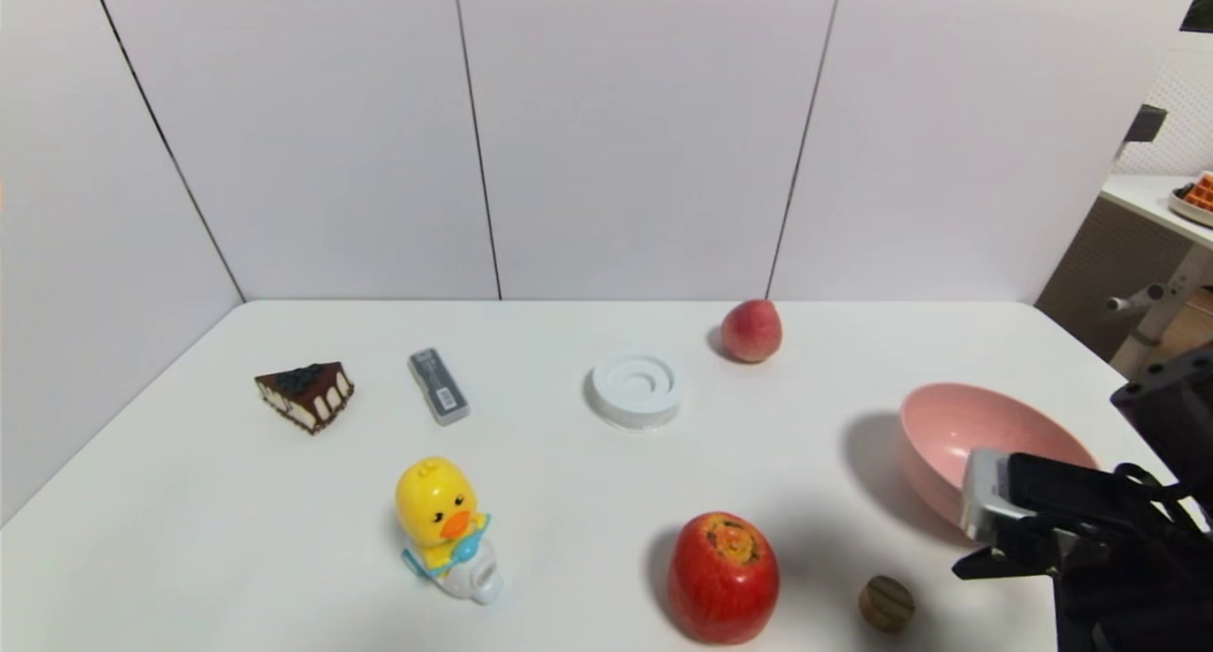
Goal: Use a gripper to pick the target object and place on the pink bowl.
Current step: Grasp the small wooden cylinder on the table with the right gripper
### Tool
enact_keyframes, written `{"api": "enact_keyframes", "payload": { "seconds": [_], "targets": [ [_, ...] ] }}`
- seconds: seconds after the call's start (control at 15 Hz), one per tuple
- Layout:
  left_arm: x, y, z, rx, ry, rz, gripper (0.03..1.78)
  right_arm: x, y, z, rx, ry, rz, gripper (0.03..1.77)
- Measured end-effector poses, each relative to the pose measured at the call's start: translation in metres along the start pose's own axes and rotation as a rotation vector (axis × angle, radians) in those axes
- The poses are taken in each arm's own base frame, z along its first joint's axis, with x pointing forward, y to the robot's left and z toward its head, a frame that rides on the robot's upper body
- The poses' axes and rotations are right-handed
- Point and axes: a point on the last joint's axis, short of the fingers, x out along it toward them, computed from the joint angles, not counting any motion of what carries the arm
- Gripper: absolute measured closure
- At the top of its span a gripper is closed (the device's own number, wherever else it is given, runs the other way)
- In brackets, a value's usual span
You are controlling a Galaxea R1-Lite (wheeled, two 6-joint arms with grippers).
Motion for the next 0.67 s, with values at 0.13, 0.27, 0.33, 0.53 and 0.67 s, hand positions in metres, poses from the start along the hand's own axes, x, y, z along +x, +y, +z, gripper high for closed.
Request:
{"api": "enact_keyframes", "payload": {
  "seconds": [0.13,0.27,0.33,0.53,0.67],
  "targets": [
    [0.000,0.000,0.000,-0.001,0.000,0.000,0.12,0.006,-0.004,0.005,0.014,0.017,0.006,0.09],
    [0.000,0.000,0.000,0.000,0.000,0.000,0.12,0.011,-0.008,0.010,0.027,0.029,0.013,0.09],
    [0.000,0.000,0.000,-0.001,0.000,0.000,0.12,0.014,-0.010,0.012,0.027,0.031,0.014,0.09],
    [0.000,0.000,0.000,0.000,0.000,0.000,0.12,0.025,-0.016,0.018,0.027,0.031,0.012,0.09],
    [0.000,0.000,0.000,0.000,0.000,-0.001,0.12,0.032,-0.020,0.022,0.027,0.024,0.007,0.09]
  ]
}}
